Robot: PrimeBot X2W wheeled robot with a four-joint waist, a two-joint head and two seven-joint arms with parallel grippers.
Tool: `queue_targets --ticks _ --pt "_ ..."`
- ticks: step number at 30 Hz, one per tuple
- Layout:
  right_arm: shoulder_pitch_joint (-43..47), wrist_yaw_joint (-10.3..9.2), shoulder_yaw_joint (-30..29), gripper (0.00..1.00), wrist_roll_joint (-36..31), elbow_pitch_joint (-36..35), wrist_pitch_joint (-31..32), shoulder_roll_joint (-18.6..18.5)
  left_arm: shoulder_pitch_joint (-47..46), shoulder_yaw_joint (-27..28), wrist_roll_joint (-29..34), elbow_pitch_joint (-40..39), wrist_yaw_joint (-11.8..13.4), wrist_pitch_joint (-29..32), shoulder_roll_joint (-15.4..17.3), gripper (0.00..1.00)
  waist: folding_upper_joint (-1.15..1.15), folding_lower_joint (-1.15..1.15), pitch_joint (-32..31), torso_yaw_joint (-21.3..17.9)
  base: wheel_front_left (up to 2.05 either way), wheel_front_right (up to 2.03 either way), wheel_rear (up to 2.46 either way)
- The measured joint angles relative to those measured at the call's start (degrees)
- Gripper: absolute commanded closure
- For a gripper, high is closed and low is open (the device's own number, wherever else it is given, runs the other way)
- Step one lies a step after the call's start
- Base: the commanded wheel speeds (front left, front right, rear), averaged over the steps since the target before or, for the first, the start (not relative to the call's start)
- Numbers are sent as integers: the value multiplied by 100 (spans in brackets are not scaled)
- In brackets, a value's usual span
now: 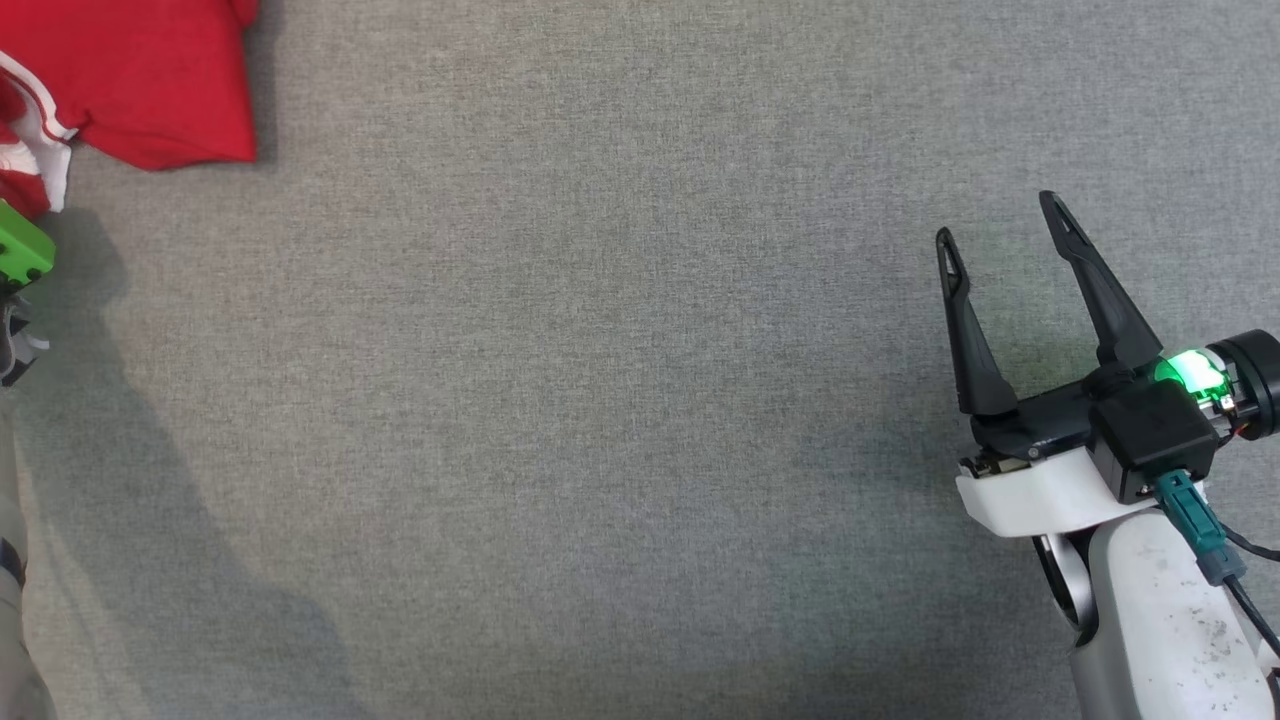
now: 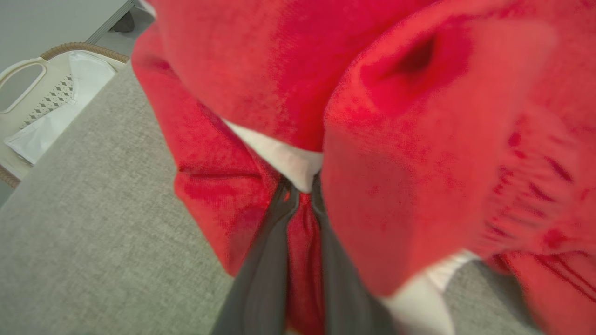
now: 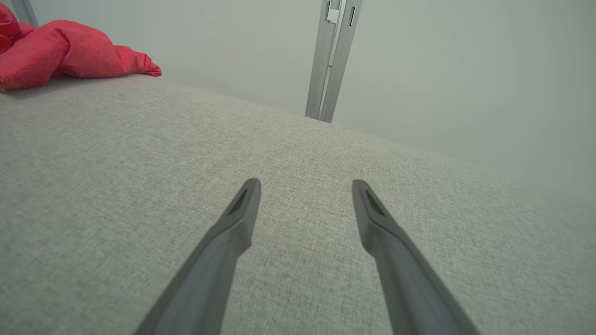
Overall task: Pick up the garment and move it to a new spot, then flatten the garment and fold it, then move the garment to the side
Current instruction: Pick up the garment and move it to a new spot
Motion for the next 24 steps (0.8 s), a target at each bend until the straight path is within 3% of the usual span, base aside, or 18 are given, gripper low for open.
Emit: queue_targets --ticks 14,24 --pt "142 0 59 0 318 247 0 0 54 -313 154 -456 -127 -310 360 100 0 0 -772 44 0 0 0" --pt "474 0 -33 0 606 410 0 0 97 -723 280 -1516 -165 -256 547 100 0 0 -1575 47 0 0 0"
